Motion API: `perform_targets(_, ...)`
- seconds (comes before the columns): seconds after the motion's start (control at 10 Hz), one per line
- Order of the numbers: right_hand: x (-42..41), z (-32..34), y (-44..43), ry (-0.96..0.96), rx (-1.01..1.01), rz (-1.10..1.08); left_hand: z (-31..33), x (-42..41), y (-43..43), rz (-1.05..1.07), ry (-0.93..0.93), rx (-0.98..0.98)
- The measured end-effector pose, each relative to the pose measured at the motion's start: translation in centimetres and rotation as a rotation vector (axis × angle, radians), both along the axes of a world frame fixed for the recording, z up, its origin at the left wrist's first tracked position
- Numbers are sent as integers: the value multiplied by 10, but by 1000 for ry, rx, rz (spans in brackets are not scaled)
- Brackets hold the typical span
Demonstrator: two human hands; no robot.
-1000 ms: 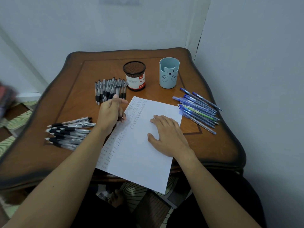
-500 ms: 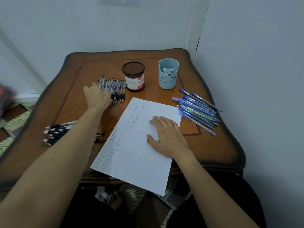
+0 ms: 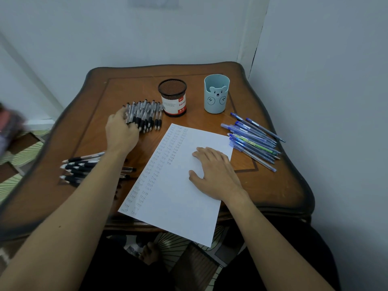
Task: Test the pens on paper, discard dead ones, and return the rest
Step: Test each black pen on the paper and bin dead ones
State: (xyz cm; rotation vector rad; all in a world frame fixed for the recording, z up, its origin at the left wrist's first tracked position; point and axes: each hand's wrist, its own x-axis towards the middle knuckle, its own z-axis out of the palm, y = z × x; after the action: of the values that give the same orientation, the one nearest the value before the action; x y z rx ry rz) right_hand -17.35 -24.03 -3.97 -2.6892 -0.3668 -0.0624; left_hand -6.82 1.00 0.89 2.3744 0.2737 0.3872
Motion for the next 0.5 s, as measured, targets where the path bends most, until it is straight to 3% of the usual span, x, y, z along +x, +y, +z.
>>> perform_targets(0.2, -1, 1, 1, -4, -6, -1, -3, -36, 26, -6, 11, 176)
perform_targets(0.4, -1, 1, 1, 3, 0, -7, -14, -54, 32, 62, 404, 510)
perform_targets(0.5, -1, 2, 1, 5, -4, -7, -20, -60, 32, 87, 317, 461)
